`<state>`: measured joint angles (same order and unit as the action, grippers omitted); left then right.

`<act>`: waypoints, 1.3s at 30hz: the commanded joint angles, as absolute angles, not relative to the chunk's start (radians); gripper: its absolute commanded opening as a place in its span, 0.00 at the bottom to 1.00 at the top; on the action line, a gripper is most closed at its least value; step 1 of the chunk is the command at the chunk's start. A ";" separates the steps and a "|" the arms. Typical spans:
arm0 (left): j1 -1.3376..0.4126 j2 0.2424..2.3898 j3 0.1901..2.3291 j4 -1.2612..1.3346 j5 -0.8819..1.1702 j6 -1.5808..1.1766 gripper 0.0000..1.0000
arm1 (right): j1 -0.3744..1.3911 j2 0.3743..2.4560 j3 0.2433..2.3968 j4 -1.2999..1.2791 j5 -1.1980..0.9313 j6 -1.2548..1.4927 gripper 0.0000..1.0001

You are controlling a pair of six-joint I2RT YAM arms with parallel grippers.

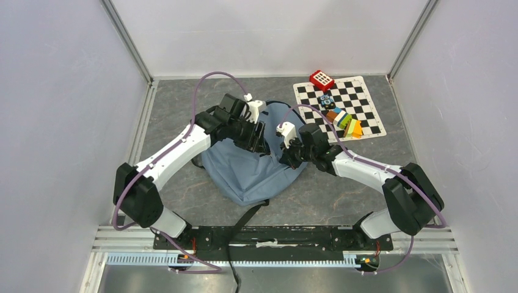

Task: Pack the student bag
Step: Zip the student bag at the center of the board.

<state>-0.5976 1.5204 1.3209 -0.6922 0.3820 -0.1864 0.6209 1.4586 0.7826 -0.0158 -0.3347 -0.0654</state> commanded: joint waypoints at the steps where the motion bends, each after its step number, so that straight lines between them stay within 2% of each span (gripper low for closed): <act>1: -0.587 1.511 1.261 -0.619 0.357 -0.144 0.58 | 0.615 1.438 0.770 -0.068 -0.313 -0.051 0.00; 11: -0.589 1.529 1.226 -0.540 0.416 -0.181 0.56 | 0.617 1.436 0.775 -0.067 -0.311 -0.040 0.00; 15: -0.596 1.558 1.231 -0.534 0.427 -0.181 0.48 | 0.617 1.433 0.776 -0.067 -0.309 -0.038 0.00; 19: -0.607 1.561 1.226 -0.517 0.404 -0.182 0.47 | 0.616 1.433 0.773 -0.067 -0.308 -0.034 0.00; 27: -0.634 1.588 1.223 -0.518 0.368 -0.181 0.36 | 0.617 1.434 0.773 -0.067 -0.304 -0.032 0.00; 32: -0.665 1.587 1.232 -0.543 0.320 -0.163 0.35 | 0.617 1.436 0.773 -0.064 -0.299 -0.030 0.00; 36: -0.671 1.582 1.233 -0.548 0.294 -0.164 0.23 | 0.617 1.437 0.773 -0.061 -0.299 -0.029 0.00; 39: -0.673 1.572 1.242 -0.551 0.278 -0.171 0.09 | 0.616 1.437 0.770 -0.060 -0.297 -0.029 0.00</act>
<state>-0.6655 1.5898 1.2232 -0.5598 0.3107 -0.1848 0.6209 1.4574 0.7826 -0.0166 -0.3275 -0.0383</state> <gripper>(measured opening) 0.159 0.014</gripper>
